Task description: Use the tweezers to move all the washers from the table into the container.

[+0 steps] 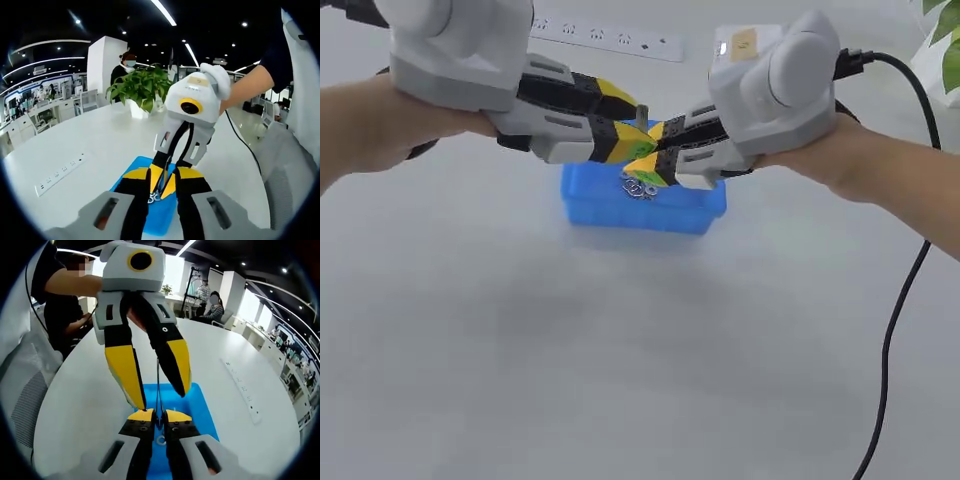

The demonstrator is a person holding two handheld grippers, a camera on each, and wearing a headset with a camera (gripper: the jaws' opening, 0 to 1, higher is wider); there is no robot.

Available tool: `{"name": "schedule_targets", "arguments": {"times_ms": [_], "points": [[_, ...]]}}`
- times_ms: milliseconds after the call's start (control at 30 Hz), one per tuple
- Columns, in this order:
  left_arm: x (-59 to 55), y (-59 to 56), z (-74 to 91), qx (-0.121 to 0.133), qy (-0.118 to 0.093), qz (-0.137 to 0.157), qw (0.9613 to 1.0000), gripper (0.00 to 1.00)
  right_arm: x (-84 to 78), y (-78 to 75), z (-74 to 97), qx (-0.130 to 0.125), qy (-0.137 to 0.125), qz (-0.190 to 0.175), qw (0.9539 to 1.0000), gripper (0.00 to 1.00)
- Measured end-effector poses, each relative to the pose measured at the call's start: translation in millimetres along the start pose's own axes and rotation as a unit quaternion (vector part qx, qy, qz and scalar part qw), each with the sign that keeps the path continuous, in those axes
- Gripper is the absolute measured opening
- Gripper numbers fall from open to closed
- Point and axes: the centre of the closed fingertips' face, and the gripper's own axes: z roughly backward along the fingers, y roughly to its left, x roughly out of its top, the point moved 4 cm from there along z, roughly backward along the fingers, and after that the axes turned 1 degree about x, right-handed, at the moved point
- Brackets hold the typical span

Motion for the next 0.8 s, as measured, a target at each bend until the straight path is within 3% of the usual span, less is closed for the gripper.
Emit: {"name": "schedule_targets", "arguments": {"times_ms": [133,300,500,700,800], "points": [[4.6,-3.2,0.2,-0.014,0.002,-0.01,0.9999,0.1,1.7,-1.7,0.8,0.003,0.002,0.009,0.9999,0.07],[9.7,-5.8,6.6,-0.016,0.005,-0.034,0.9993,0.08,6.9,1.0,6.0,0.002,0.002,0.018,0.9998,0.07],[22.5,-18.2,18.7,-0.029,-0.002,-0.061,0.9977,0.07,17.3,10.2,18.8,0.004,-0.004,0.034,0.9994,0.07],[29.5,-30.7,27.7,-0.045,-0.009,-0.069,0.9966,0.07,25.4,21.8,29.6,0.01,-0.004,0.049,0.9988,0.07],[32.3,-34.6,30.7,-0.054,-0.013,-0.054,0.997,0.07,29.0,27.0,33.5,0.012,-0.001,0.053,0.9985,0.07]]}}
